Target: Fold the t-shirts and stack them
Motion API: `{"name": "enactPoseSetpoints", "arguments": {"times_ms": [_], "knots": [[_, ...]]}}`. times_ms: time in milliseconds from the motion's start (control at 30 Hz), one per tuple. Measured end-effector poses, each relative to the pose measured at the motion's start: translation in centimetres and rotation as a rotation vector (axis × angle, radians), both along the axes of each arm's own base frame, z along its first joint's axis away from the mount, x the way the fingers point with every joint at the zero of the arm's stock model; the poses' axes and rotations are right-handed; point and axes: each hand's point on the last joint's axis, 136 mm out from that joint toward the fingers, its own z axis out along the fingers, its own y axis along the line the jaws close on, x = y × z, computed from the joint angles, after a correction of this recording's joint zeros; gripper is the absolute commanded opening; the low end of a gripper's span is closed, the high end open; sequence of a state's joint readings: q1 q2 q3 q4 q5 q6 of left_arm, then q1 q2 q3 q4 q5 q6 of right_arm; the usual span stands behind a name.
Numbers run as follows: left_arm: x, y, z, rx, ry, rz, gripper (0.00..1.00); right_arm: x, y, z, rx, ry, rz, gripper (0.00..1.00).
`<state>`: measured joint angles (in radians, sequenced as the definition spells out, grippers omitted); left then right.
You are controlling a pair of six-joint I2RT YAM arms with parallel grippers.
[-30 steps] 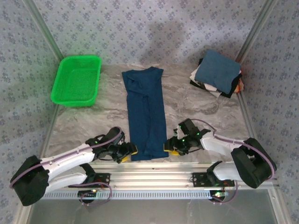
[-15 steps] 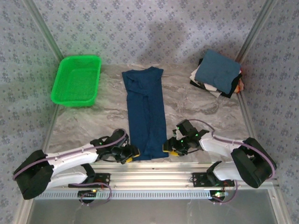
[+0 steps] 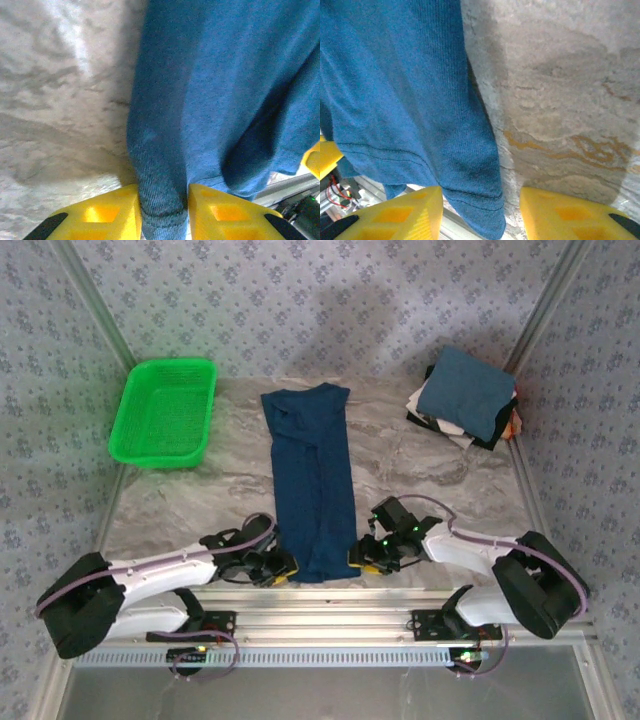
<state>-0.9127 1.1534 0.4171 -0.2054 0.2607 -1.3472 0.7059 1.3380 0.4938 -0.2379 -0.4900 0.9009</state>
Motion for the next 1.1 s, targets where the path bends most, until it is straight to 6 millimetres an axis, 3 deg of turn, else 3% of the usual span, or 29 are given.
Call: {"name": "enactPoseSetpoints", "arguments": {"times_ms": [233, 433, 700, 900, 1100], "knots": [[0.5, -0.4, 0.8, -0.014, -0.025, -0.005, 0.13, -0.2, -0.1, -0.4, -0.046, 0.027, 0.001, 0.34], [0.5, -0.3, 2.0, -0.053, -0.063, 0.0, 0.1, -0.3, 0.3, -0.4, -0.064, 0.038, 0.017, 0.3], [0.2, 0.2, 1.5, -0.043, -0.056, 0.001, 0.1, -0.3, 1.2, -0.1, -0.066, 0.039, 0.041, 0.29], [0.2, 0.2, 1.5, -0.042, -0.055, 0.001, 0.06, -0.5, 1.6, -0.3, -0.062, 0.042, 0.067, 0.11], [-0.1, 1.2, 1.7, -0.01, -0.065, 0.007, 0.0, -1.0, 2.5, 0.2, -0.019, 0.042, 0.1, 0.04]]}}
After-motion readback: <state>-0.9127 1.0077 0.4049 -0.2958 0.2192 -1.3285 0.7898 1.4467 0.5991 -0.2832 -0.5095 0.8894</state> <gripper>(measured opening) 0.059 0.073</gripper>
